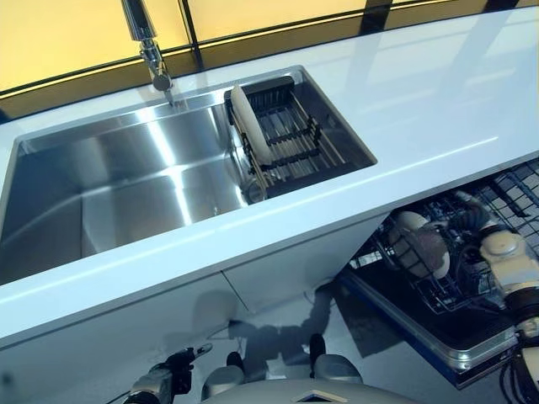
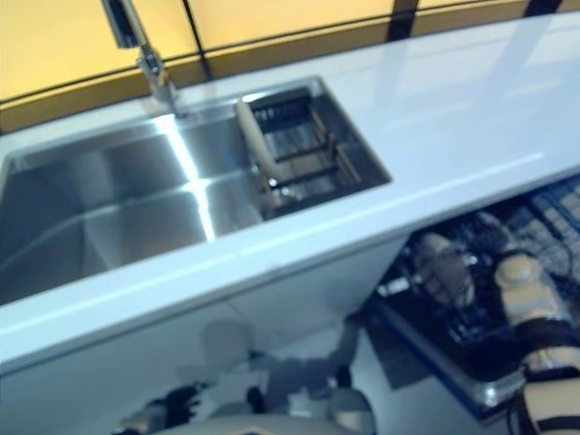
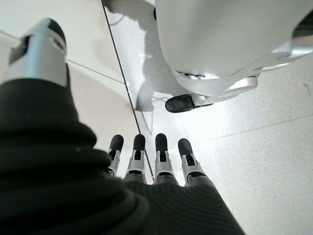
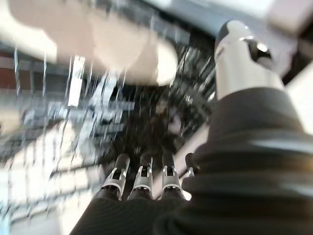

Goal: Take plates into dishwasher

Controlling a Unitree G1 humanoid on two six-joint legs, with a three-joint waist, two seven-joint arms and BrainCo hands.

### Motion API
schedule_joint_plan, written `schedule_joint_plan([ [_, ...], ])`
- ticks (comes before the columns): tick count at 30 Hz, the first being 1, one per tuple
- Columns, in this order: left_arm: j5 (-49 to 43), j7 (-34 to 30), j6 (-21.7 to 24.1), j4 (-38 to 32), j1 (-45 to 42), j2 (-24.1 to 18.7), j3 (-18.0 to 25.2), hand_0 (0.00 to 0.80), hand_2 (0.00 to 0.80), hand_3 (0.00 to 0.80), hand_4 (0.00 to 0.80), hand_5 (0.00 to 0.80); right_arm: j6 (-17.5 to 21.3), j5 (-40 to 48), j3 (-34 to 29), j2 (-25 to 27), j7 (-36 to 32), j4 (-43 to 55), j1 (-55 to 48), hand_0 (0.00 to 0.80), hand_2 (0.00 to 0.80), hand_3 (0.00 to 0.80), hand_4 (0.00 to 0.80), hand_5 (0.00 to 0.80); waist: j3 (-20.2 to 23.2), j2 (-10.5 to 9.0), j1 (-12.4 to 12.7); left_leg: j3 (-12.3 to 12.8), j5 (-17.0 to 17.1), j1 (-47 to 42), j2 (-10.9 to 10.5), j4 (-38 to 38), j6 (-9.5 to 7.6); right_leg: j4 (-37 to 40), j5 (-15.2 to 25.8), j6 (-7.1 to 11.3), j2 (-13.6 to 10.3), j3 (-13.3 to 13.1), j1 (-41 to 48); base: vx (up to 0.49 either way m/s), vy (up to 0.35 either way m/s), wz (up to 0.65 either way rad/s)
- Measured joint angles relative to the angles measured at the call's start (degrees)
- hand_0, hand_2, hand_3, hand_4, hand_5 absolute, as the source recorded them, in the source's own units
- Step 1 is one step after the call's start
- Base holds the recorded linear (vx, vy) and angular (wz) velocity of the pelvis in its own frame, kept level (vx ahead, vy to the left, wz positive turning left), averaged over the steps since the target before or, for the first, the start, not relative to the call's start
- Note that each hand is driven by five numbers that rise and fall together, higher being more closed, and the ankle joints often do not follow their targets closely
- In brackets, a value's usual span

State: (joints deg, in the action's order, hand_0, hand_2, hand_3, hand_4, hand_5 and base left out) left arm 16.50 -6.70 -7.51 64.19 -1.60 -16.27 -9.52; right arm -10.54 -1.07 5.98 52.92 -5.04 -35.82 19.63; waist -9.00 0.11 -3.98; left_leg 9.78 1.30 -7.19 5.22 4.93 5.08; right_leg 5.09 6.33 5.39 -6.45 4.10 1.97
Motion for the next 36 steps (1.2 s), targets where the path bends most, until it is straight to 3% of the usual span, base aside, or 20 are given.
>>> schedule_joint_plan([
  [8, -0.01, 0.07, -0.04, 0.5, 0.25, -0.57, 0.0, 0.0, 0.0, 0.0, 0.0, 0.0, -1.13, 2.36, -5.72, 10.97, -2.88, 0.82, -0.73, 0.0, 0.0, 0.0, 0.0, 0.0, 0.16, -4.13, -2.2, 1.32, -0.13, -0.59, 0.09, 0.03, 0.16, -0.08, 0.06, 0.09, 0.28, -1.29, -0.14, 0.008, -0.007, -0.07],
  [15, 0.01, 0.11, 0.08, 2.05, 0.94, -1.63, -0.02, 0.0, 0.0, 0.0, 0.0, 0.0, -1.28, 9.28, -7.75, 17.85, -4.37, 0.92, -0.27, 0.0, 0.0, 0.0, 0.0, 0.0, 1.9, -6.43, -3.17, 2.48, -0.31, -1.22, 0.12, 0.22, 0.35, -0.04, 0.01, 0.31, 0.39, -2.38, -0.15, 0.007, 0.002, -0.09],
  [21, 0.08, 0.26, 0.03, 2.89, 0.91, -2.44, -0.24, 0.0, 0.0, 0.0, 0.0, 0.0, -3.84, 17.27, -7.23, 18.6, -2.77, 1.03, 8.41, 0.0, 0.0, 0.0, 0.0, 0.0, 3.23, -6.86, -2.88, 2.59, -0.31, -1.27, 0.02, 0.21, 0.35, -0.04, 0.11, 0.34, 0.36, -2.57, -0.16, 0.003, 0.002, -0.01],
  [30, 0.54, 0.59, -0.04, 4.49, 0.86, -2.42, -0.48, 0.0, 0.0, 0.0, 0.0, 0.0, -6.42, 27.31, 4.25, 19.44, 0.64, 3.07, 24.53, 0.0, 0.0, 0.0, 0.0, 0.0, 3.9, -6.71, -0.59, 1.66, -0.2, -1.14, -0.02, 0.16, 0.28, -0.02, 0.33, 0.09, 0.23, -1.74, 0.15, 0.003, 0.006, 0.04],
  [36, 0.54, 0.94, -0.3, 4.96, 0.64, -2.38, -0.5, 0.0, 0.0, 0.0, 0.0, 0.0, -8.72, 28.84, 8.46, 11.49, 1.05, 8.23, 29.23, 0.0, 0.0, 0.0, 0.0, 0.0, 5.05, -7.09, 1.94, -0.57, -0.11, -1.06, -0.05, 0.16, 0.2, 0.02, -0.05, 0.1, 0.04, -0.12, 1.04, 0.023, 0.021, 0.14],
])
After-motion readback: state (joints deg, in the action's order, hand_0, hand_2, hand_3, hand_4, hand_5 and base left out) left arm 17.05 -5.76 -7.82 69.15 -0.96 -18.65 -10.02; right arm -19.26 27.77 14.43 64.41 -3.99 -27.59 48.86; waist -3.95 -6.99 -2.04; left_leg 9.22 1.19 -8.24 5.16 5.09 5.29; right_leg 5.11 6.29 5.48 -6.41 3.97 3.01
